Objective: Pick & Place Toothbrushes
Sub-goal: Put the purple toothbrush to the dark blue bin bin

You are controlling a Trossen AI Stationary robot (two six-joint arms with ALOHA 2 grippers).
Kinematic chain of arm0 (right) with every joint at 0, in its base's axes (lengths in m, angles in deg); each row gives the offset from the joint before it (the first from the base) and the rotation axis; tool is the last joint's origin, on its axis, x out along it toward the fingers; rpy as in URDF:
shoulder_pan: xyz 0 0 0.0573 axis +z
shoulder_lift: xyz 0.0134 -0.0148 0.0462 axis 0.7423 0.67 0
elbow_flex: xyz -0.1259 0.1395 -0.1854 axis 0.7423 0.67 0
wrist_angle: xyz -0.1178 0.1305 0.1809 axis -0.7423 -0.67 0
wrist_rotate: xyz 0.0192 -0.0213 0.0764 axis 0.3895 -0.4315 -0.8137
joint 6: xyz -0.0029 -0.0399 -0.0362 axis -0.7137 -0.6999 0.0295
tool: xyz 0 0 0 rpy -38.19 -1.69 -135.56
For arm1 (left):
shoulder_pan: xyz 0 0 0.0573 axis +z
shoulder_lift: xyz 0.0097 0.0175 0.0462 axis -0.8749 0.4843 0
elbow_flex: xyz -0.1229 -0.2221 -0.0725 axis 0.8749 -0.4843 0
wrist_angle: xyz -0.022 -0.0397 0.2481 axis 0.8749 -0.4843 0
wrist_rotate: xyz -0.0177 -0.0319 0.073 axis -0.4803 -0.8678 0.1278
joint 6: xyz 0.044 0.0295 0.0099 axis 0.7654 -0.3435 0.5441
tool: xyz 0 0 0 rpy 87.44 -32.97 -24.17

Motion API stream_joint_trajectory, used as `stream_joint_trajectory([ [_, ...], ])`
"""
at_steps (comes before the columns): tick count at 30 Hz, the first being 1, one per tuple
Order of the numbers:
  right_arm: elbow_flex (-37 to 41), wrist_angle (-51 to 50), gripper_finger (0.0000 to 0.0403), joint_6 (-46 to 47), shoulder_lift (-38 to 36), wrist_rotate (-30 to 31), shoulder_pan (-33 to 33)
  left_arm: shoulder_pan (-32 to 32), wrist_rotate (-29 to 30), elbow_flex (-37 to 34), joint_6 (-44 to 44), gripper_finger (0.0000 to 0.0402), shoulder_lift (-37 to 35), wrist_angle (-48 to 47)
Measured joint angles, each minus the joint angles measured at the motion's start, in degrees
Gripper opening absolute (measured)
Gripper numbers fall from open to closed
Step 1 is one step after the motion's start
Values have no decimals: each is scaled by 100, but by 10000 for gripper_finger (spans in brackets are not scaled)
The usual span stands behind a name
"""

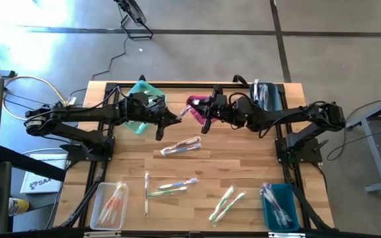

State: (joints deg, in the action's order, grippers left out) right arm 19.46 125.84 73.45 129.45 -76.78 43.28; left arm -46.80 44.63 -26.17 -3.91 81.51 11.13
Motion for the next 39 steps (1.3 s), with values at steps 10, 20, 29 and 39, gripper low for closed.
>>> stream_joint_trajectory([
  [10,0,-4,11,0,0,-5,2,1,0,0,553,40,21,16],
  [20,4,-74,11,-2,7,6,0,0,-17,7,498,99,489,124],
  [29,4,-224,11,-2,-74,6,0,0,-13,7,494,116,597,79],
  [39,4,-821,11,4,-271,434,-28,2,19,4,481,116,599,25],
])
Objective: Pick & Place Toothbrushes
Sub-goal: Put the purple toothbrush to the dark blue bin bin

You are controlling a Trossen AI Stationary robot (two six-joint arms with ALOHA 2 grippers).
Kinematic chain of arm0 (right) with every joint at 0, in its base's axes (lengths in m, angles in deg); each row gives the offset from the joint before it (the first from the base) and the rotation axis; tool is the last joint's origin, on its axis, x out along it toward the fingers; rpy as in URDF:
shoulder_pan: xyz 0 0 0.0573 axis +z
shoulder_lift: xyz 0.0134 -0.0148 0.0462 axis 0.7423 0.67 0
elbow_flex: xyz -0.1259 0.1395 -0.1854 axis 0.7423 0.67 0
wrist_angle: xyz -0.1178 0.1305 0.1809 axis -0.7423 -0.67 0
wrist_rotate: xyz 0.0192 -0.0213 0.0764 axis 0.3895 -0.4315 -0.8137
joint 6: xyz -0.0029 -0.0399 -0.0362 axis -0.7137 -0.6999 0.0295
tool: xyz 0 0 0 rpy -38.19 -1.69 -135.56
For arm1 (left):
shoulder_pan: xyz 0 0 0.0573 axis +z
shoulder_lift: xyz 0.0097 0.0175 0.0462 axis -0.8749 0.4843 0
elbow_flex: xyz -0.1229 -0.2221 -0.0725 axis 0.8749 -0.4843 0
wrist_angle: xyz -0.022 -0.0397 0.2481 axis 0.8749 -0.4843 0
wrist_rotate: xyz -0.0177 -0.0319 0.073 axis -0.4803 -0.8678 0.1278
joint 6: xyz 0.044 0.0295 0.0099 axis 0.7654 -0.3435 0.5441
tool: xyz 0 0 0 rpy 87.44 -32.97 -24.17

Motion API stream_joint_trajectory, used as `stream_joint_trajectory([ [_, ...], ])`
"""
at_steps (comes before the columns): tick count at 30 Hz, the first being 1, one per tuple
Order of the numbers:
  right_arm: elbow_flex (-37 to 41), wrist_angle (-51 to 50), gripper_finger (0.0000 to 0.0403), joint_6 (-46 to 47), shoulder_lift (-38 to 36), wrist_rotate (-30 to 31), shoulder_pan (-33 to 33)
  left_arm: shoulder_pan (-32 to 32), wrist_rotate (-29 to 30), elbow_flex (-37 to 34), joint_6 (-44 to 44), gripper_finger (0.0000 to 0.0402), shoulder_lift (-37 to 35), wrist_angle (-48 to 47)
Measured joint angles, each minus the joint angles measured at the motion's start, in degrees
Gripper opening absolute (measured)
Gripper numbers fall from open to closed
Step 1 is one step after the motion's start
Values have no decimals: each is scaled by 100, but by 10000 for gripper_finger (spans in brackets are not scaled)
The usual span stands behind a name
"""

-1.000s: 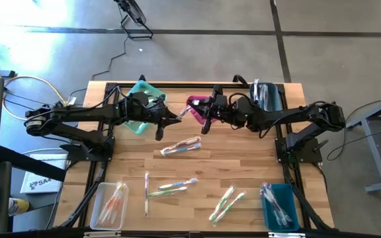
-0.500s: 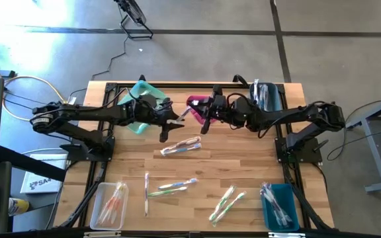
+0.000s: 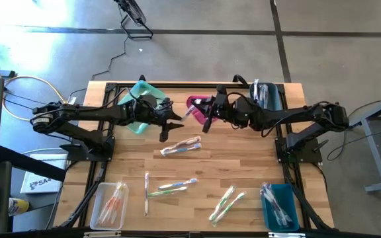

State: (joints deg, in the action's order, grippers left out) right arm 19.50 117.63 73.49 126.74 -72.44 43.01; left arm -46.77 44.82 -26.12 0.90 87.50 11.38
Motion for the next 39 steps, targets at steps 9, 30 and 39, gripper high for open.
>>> stream_joint_trajectory([
  [9,0,-252,11,57,2,18,-6,-2,9,0,-23,116,0,-47],
  [30,0,-642,11,163,2,27,4,-2,9,0,4,116,0,-91],
  [39,0,-1631,11,939,2,27,34,-2,12,-2,-110,116,-3,-223],
])
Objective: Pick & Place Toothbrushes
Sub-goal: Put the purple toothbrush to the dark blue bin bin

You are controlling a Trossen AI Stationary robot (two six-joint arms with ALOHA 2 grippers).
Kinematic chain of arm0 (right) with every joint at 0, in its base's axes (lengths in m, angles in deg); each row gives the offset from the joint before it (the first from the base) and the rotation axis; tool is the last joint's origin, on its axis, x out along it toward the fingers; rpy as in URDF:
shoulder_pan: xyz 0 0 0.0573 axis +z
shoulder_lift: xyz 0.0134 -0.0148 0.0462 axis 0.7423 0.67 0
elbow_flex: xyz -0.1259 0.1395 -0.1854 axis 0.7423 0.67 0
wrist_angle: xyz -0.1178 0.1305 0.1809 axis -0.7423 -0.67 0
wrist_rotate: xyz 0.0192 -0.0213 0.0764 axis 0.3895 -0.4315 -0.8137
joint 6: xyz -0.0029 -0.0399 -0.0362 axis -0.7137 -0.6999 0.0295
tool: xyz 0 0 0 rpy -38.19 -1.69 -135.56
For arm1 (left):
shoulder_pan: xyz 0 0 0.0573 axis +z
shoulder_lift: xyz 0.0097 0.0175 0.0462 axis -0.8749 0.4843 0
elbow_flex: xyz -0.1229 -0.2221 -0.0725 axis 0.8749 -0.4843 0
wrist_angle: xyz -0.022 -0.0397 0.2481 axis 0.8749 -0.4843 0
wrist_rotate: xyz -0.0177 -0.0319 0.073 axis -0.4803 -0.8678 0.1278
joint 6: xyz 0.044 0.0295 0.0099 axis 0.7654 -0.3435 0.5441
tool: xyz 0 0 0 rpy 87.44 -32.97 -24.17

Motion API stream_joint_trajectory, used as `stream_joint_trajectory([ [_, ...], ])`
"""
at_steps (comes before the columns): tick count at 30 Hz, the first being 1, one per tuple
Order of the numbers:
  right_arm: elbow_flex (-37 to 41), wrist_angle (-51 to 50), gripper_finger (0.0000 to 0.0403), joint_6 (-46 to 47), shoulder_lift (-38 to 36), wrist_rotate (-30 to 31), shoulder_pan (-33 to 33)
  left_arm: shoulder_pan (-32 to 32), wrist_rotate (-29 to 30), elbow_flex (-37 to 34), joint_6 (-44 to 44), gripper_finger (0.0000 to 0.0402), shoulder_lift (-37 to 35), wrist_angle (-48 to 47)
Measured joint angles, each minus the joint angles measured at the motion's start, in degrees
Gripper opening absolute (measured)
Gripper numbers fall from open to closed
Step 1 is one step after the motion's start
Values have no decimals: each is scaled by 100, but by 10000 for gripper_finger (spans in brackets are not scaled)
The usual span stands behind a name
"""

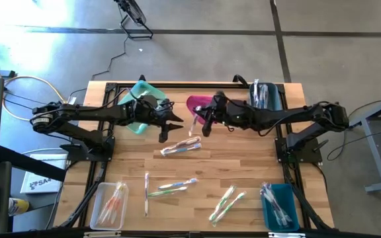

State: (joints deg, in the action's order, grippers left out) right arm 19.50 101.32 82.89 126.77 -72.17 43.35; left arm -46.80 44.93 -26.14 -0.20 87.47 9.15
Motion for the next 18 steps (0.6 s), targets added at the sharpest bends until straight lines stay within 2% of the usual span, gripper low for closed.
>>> stream_joint_trajectory([
  [3,0,-210,11,292,0,187,131,4,18,-4,-67,116,1,-444],
  [9,0,-509,11,269,-29,1348,666,230,472,-9,5,116,1,-984],
  [14,-2,-1099,11,618,-275,2028,1062,313,298,-329,134,116,-179,-548],
  [18,-5,-1816,11,1190,-559,2278,1349,313,244,-892,149,116,-526,15],
])
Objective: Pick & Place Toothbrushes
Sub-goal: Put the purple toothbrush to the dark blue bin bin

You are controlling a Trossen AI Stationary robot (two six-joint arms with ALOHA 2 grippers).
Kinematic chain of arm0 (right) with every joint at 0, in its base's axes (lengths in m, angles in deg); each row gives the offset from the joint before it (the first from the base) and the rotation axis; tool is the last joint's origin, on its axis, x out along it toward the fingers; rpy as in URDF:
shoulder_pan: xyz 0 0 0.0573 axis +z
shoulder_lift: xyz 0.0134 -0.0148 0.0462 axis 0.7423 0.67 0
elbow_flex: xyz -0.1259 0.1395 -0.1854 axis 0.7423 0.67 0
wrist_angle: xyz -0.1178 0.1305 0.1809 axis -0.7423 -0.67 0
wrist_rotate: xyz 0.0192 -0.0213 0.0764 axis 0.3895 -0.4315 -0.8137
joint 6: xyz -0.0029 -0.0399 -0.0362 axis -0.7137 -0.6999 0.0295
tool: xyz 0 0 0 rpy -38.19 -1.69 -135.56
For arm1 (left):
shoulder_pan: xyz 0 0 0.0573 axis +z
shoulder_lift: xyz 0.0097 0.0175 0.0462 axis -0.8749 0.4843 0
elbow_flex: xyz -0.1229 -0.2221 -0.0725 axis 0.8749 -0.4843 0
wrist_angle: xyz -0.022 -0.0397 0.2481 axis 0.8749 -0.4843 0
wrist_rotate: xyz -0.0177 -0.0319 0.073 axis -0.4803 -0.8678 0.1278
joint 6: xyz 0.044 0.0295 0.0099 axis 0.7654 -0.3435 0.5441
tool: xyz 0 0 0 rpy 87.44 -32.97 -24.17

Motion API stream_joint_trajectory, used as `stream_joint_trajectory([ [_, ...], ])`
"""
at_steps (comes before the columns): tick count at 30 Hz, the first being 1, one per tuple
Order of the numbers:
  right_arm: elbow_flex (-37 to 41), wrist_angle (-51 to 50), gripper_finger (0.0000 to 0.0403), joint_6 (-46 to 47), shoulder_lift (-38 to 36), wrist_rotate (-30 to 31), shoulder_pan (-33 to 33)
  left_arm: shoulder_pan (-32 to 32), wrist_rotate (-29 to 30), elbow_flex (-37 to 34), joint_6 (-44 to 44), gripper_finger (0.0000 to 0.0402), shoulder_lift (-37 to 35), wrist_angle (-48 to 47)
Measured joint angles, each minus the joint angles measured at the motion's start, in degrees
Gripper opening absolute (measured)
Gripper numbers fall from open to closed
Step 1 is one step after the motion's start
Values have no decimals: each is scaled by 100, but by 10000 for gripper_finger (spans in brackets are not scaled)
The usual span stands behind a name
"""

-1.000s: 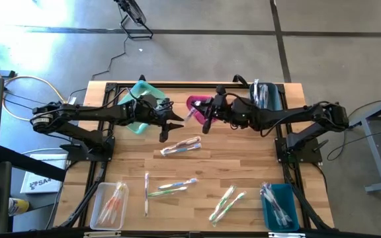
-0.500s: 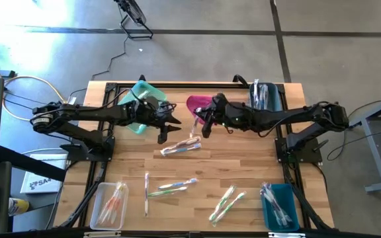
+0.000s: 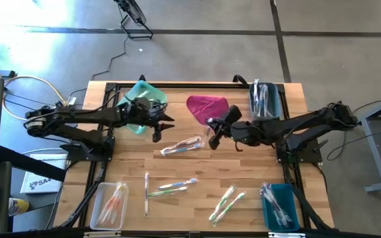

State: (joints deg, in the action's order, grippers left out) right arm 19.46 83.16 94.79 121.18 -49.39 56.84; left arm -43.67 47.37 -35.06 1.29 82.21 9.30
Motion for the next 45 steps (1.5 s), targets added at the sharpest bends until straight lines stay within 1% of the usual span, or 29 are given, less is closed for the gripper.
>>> stream_joint_trajectory([
  [2,5,-322,11,277,-156,163,156,0,-8,-252,-27,116,-215,209],
  [5,5,-740,11,655,-420,407,362,-11,-19,-546,-67,116,-603,280],
  [10,5,-1401,11,1434,-837,594,697,-11,-16,-962,-197,116,-1407,331],
  [14,5,-1917,11,2075,-1041,589,997,-11,-17,-1343,-308,116,-2255,311],
  [18,5,-2432,11,2884,-1156,523,1191,-12,-16,-1636,-369,116,-3130,-36],
  [21,5,-2809,11,3586,-1159,304,1228,-11,-14,-1751,-482,116,-3668,-457],
  [24,5,-3120,11,4267,-1159,-1,1256,-11,-12,-1779,-537,116,-4034,-955],
  [29,5,-3185,11,4865,-1071,-119,1415,-13,-12,-1779,-691,116,-4295,-1263],
  [35,5,-3131,11,5544,-1076,-14,1833,-11,-12,-1779,-666,116,-4278,-1325],
  [41,5,-2607,10,5572,-1074,367,2242,-13,-5,-1779,-642,116,-4240,-1324],
  [45,2,-2562,10,5570,-1024,485,2453,-13,1,-1777,-636,116,-4237,-1325],
])
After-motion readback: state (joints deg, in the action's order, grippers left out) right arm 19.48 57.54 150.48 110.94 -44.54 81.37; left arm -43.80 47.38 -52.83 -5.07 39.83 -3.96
